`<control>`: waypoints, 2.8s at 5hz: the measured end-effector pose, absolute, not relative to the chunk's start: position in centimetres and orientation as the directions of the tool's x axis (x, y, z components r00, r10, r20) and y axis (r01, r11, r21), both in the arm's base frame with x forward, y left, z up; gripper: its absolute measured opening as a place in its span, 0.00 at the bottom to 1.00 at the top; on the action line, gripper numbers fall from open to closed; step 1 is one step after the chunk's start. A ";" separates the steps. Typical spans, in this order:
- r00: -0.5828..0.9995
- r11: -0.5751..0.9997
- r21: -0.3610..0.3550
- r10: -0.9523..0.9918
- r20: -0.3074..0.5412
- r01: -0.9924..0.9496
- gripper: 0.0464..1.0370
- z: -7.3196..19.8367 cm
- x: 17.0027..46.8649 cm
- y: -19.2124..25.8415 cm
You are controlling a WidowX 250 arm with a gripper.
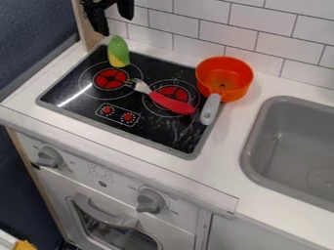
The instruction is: Move the red fork to the middle of the stove
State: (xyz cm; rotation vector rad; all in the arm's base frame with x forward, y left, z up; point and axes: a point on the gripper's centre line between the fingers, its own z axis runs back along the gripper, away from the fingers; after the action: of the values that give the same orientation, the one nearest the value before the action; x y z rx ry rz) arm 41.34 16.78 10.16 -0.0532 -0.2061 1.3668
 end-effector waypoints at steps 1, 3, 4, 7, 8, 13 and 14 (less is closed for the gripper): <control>0.188 0.196 -0.114 0.979 0.083 -0.974 0.96 7.9 41.0 16.6; 0.137 0.138 -0.112 0.990 0.012 -0.984 0.96 6.4 39.5 15.1; 0.133 0.134 -0.107 0.991 0.015 -0.985 0.96 6.7 38.0 14.1; 0.162 0.157 -0.144 0.987 -0.022 -0.977 0.96 5.4 35.2 7.4; 0.195 0.191 -0.152 0.981 -0.010 -0.970 0.96 4.9 35.4 5.5; 0.241 0.241 -0.063 0.970 0.009 -0.968 0.40 1.9 36.5 3.3; 0.258 0.259 -0.049 0.966 0.013 -0.965 0.37 1.8 36.1 3.4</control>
State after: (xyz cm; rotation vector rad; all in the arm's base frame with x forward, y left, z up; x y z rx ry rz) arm 36.08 3.36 1.78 -0.0333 -0.0434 1.3087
